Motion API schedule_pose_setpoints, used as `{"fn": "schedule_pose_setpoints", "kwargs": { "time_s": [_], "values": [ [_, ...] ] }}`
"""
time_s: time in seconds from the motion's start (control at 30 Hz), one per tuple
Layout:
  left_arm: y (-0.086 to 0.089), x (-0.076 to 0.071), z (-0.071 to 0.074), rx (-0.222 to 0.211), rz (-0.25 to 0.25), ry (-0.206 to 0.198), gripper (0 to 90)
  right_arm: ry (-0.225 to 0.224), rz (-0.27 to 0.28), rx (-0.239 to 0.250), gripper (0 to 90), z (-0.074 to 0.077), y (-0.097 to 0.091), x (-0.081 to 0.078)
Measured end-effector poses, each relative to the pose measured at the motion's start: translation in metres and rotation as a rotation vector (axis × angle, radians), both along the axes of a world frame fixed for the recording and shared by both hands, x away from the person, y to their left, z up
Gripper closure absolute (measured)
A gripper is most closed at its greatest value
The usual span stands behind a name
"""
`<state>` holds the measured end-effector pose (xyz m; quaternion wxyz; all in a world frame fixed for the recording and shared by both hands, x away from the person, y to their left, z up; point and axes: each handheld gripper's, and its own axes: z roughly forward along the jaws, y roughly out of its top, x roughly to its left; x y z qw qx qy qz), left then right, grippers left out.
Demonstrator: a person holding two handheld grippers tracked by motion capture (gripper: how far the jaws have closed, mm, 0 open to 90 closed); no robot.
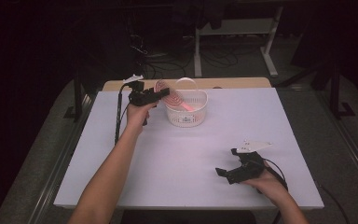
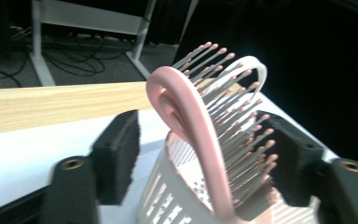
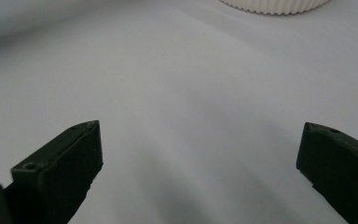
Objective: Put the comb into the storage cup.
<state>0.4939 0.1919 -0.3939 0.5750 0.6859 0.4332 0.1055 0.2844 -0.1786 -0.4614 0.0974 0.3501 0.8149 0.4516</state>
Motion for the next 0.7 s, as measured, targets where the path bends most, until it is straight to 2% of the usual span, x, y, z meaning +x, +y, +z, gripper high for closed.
{"fn": "schedule_pose_setpoints", "kwargs": {
  "time_s": [0.13, 0.43, 0.7],
  "values": [
    [0.003, -0.001, 0.002, 0.025, -0.001, -0.016, 23.3, 0.001, 0.0, 0.005, 0.0, 0.0, -0.001, 0.001],
    [0.007, -0.005, 0.011, 0.129, -0.034, -0.076, 9.5, -0.001, -0.001, 0.003, 0.0, 0.0, -0.001, 0.002],
    [0.012, -0.012, 0.017, 0.159, -0.059, -0.108, 0.3, -0.007, 0.001, -0.003, 0.0, 0.001, 0.001, 0.003]
  ]
}}
